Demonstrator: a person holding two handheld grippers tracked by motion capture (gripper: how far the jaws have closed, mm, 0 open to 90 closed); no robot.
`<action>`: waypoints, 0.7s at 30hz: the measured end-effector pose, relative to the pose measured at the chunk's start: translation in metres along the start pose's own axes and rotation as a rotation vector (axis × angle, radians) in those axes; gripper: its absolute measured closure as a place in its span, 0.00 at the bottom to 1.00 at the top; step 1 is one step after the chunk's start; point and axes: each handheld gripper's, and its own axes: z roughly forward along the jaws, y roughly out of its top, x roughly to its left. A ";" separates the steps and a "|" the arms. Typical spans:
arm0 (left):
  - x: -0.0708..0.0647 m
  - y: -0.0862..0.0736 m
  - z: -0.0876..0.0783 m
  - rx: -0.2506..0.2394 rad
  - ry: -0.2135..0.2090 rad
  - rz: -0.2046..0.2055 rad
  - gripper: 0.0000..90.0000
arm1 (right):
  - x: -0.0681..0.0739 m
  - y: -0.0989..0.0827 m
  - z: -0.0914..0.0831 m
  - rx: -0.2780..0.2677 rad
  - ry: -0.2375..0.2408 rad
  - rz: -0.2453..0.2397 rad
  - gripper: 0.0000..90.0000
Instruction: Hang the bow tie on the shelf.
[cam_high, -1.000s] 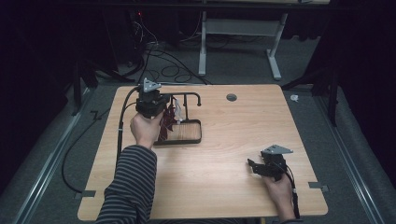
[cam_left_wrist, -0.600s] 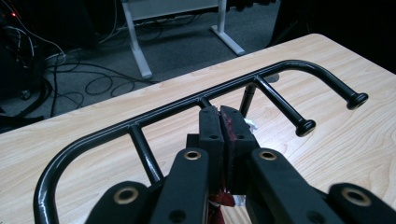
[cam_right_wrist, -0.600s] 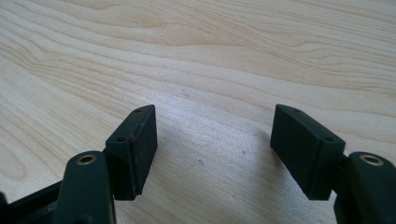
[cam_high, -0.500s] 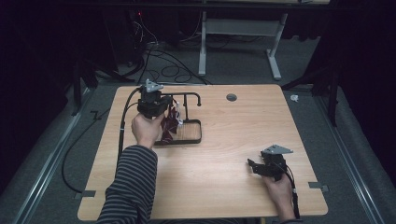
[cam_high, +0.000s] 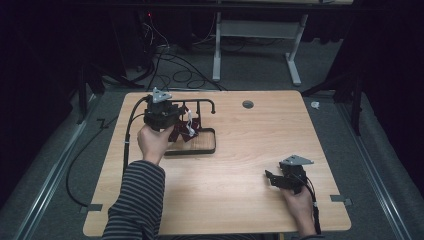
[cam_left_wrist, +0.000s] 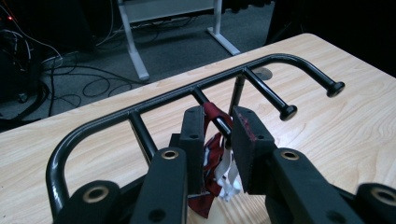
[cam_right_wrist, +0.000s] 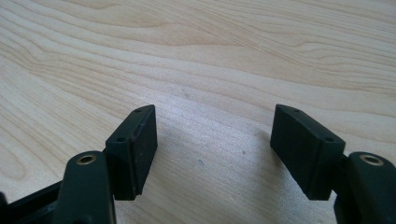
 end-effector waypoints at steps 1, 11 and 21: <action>0.000 0.000 -0.001 0.000 -0.003 -0.005 0.81 | 0.000 0.000 0.000 0.000 0.000 0.000 0.37; -0.004 -0.009 -0.018 -0.008 -0.034 0.002 0.77 | 0.000 0.000 0.000 0.000 -0.002 -0.004 0.37; 0.000 -0.021 -0.029 0.005 -0.057 -0.016 0.75 | 0.000 0.000 0.000 0.000 -0.004 -0.008 0.37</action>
